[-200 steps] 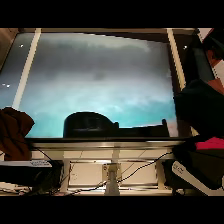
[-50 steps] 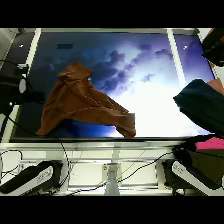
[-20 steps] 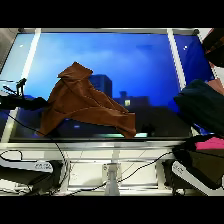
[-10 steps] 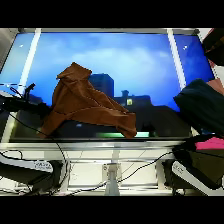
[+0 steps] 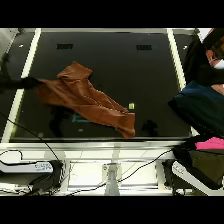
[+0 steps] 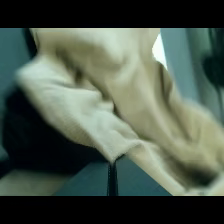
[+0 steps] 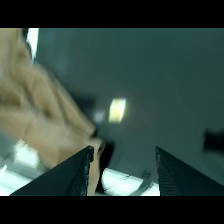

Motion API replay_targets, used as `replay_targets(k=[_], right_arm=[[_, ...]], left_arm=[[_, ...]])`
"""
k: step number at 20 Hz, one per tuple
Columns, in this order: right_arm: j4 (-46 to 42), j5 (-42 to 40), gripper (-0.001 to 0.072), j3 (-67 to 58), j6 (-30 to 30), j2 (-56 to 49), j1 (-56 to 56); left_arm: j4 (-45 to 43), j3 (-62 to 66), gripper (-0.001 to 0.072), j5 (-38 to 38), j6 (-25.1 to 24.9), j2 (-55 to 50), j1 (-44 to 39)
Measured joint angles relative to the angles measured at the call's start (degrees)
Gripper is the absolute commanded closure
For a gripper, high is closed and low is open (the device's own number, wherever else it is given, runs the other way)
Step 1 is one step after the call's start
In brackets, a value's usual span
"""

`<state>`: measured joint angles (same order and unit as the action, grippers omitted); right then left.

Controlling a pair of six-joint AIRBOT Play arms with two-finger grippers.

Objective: Fold the clothes and pants, and hang the long-sleeved shirts on hangers.

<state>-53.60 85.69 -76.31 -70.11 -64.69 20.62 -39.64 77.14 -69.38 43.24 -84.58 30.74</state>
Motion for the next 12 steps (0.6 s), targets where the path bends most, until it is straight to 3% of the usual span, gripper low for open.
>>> replay_targets(k=[6, 10, 12], right_arm=[[0.92, -1.40, 0.0283, 20.79, 0.68, -0.02, -15.08], [2.19, -9.68, 0.0284, 29.81, 0.37, 0.00, -29.75], [2.47, -15.72, 0.0283, 31.93, -2.71, 0.00, -37.38]], left_arm=[[3.69, 1.84, 0.0692, 8.87, -0.02, 11.89, -0.42], [4.72, 2.03, 0.0692, 11.74, -0.02, 15.91, -1.75], [5.03, 2.05, 0.0692, 12.41, -0.02, 16.68, -2.45]])
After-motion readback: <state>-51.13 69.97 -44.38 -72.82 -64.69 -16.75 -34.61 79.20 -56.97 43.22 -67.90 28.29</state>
